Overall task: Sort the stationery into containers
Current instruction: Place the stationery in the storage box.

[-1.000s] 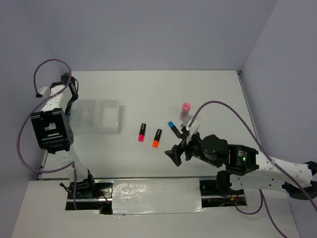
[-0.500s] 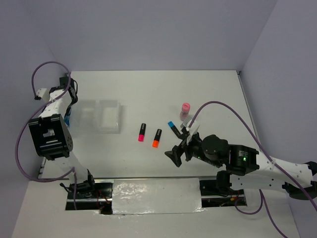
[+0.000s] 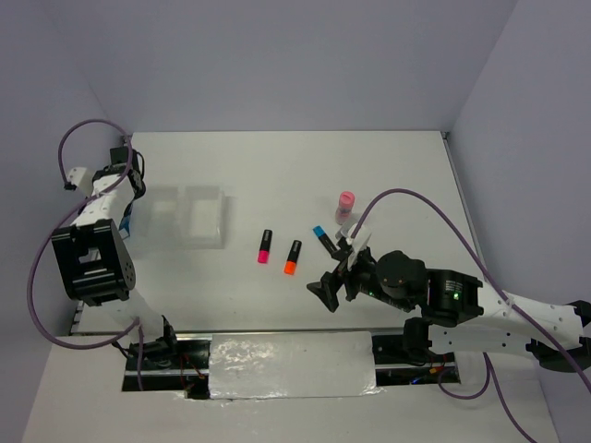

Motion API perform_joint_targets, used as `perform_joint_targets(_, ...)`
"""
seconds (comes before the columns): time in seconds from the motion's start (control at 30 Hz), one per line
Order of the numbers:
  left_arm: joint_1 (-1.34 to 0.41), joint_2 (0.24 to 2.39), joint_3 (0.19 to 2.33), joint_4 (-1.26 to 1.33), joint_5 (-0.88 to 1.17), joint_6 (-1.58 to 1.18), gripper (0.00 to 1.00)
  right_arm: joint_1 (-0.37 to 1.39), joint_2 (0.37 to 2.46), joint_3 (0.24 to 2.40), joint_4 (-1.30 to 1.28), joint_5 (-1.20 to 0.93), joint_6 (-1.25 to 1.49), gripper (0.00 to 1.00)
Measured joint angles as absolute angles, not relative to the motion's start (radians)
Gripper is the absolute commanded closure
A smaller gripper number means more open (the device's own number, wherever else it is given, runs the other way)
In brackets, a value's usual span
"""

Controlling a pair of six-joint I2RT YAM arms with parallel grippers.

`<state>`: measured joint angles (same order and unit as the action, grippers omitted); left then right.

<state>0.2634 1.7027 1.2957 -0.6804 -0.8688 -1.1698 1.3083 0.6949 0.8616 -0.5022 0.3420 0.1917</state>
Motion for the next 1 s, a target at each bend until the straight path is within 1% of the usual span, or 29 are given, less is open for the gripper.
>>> perform_joint_targets(0.17,0.264,1.676,1.261,-0.648,-0.866,-1.155,0.15,1.308,0.695,0.862,-0.503,0.336,0.191,0.0)
perform_joint_targets(0.23,0.264,1.676,1.254,-0.635,-0.862,-1.154,0.16,1.308,0.695,0.862,-0.503,0.336,0.191,0.0)
perform_joint_targets(0.37,0.264,1.677,1.25,-0.622,-0.854,-1.155,0.24,1.308,0.693,0.862,-0.503,0.336,0.191,0.0)
perform_joint_targets(0.47,0.264,1.678,1.25,-0.618,-0.854,-1.153,0.26,1.308,0.685,0.862,-0.503,0.336,0.191,0.0)
perform_joint_targets(0.57,0.264,1.678,1.25,-0.616,-0.854,-1.153,0.32,1.308,0.677,0.861,-0.503,0.336,0.189,0.0)
perform_joint_targets(0.67,0.264,1.678,1.249,-0.613,-0.854,-1.152,0.39,1.308,0.672,0.859,-0.502,0.336,0.188,0.0)
perform_joint_targets(0.73,0.264,1.678,1.249,-0.612,-0.854,-1.152,0.5,1.308,0.67,0.856,-0.503,0.336,0.188,0.0)
perform_joint_targets(0.8,0.264,1.678,1.248,-0.611,-0.854,-1.153,0.55,1.308,0.67,0.856,-0.503,0.336,0.188,0.0)
perform_joint_targets(0.83,0.264,1.678,1.248,-0.611,-0.854,-1.153,0.67,1.308,0.67,0.856,-0.503,0.336,0.188,0.0)
perform_joint_targets(0.9,0.264,1.678,1.248,-0.611,-0.854,-1.155,0.76,1.308,0.67,0.856,-0.503,0.336,0.188,0.0)
perform_joint_targets(0.93,0.264,1.678,1.248,-0.612,-0.854,-1.155,0.79,1.308,0.669,0.856,-0.503,0.336,0.188,0.0)
perform_joint_targets(1.0,0.265,1.671,1.235,-0.595,-0.854,-1.154,0.81,1.308,0.668,0.856,-0.503,0.337,0.188,0.0)
